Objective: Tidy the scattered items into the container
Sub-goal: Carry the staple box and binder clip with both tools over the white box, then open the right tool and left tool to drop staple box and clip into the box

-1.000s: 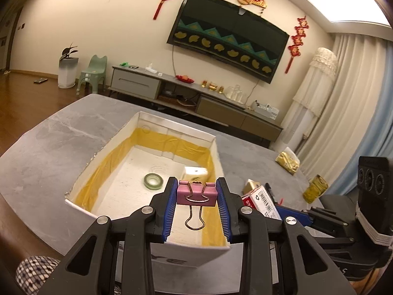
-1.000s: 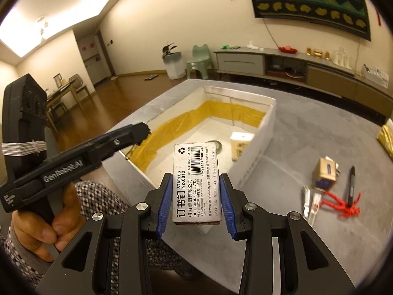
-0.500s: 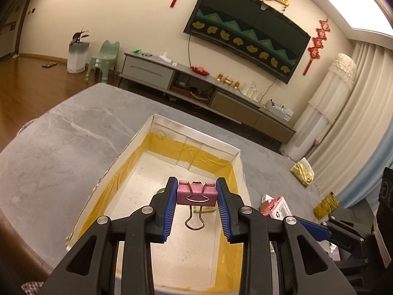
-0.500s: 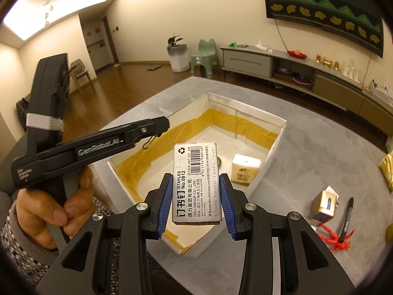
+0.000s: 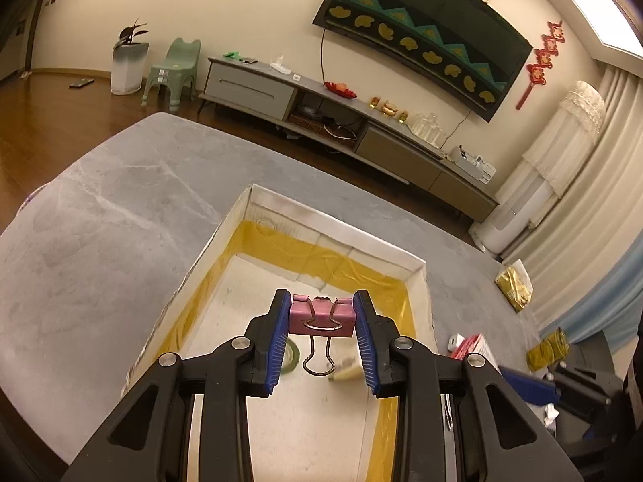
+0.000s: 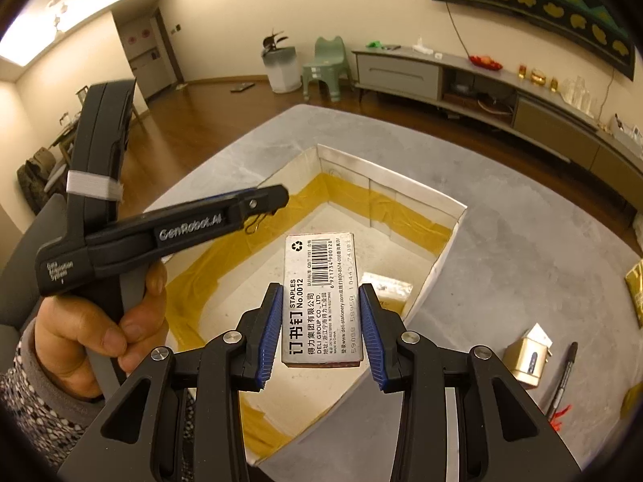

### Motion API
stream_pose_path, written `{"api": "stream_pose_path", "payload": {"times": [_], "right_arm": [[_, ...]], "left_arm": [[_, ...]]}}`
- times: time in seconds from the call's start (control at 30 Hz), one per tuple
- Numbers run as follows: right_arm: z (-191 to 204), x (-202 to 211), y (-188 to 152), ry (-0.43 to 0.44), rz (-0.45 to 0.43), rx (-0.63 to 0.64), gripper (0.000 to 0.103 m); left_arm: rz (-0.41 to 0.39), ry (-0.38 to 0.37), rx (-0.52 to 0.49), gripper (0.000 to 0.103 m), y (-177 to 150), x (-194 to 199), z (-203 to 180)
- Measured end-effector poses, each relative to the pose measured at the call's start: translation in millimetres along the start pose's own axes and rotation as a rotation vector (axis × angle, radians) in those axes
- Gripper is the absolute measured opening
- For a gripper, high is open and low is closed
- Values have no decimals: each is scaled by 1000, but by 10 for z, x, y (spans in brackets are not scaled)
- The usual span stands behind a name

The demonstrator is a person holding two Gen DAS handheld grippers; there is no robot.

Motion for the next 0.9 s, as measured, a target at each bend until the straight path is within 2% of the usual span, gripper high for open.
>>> {"api": "stream_pose_path", "payload": {"times": [0.27, 0.67, 0.9], "right_arm": [[-112, -310, 198, -29, 84, 17, 40], [-338, -851, 498, -122, 223, 62, 40], [-421, -1133, 643, -164, 287, 102, 40]], "left_arm": [[39, 17, 19, 33, 182, -269, 109], [80, -31, 113, 33, 297, -537, 326], [84, 26, 124, 33, 294, -623, 423]]}}
Point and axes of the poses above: each gripper's, at about its wrist camera, not at the fingertips, and x roughly against the way its jaws point, z to its left, y to its top, the point moved 9 cm from there along -x, roughly the way its jaws point, and after that the axes turned 12 degrees about z, right-handed, at the moved point
